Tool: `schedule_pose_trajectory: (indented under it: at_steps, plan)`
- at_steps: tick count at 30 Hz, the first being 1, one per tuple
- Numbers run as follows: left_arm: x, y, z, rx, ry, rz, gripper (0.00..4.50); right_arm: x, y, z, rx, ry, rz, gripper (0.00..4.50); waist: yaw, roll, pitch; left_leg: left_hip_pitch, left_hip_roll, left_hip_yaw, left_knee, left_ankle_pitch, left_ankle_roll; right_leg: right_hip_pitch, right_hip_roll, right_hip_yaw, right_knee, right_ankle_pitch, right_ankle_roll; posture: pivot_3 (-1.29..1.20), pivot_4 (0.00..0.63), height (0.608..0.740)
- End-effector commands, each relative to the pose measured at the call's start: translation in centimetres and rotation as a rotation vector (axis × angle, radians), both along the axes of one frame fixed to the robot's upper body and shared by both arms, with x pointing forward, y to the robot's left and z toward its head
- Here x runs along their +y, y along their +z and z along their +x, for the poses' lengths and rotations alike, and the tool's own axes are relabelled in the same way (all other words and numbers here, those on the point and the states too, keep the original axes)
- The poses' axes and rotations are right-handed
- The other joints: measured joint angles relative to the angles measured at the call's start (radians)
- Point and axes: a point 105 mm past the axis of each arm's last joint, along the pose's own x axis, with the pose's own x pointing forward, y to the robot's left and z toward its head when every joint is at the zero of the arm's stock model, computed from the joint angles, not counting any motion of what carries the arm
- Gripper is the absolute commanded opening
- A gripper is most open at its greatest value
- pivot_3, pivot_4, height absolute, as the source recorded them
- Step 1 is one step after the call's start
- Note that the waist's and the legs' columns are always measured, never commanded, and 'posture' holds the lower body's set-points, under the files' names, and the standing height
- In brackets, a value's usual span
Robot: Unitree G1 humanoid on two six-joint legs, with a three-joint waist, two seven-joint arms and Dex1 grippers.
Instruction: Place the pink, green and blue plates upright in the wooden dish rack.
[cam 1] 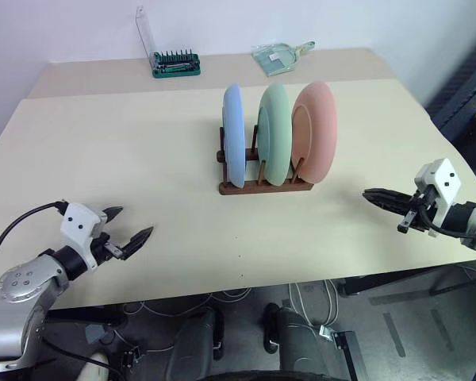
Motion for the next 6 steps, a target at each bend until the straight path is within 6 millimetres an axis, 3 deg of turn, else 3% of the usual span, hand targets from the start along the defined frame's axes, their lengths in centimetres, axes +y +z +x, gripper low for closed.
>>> schedule_pose_trajectory:
  at_steps: [1, 6]
  plan:
    - [-0.4, 1.1, -0.6, -0.050, -0.001, -0.007, 4.50, 1.1, 0.2, 0.5, -0.030, 0.038, 0.004, 0.10, -0.002, 0.000, 0.000, 0.000, 0.000, 0.000, 0.000, 0.000, 0.000, 0.000, 0.000, 0.000, 0.000, 0.000, 0.000, 0.00, 0.150, 0.740]
    - [-1.7, 0.8, -0.7, -0.056, 0.005, -0.033, 4.50, 1.6, 0.2, 1.3, -0.026, 0.059, 0.015, 0.10, -0.002, 0.000, 0.000, 0.000, 0.000, 0.000, 0.000, 0.000, 0.000, 0.000, 0.000, 0.000, 0.001, 0.000, 0.000, 0.00, 0.150, 0.740]
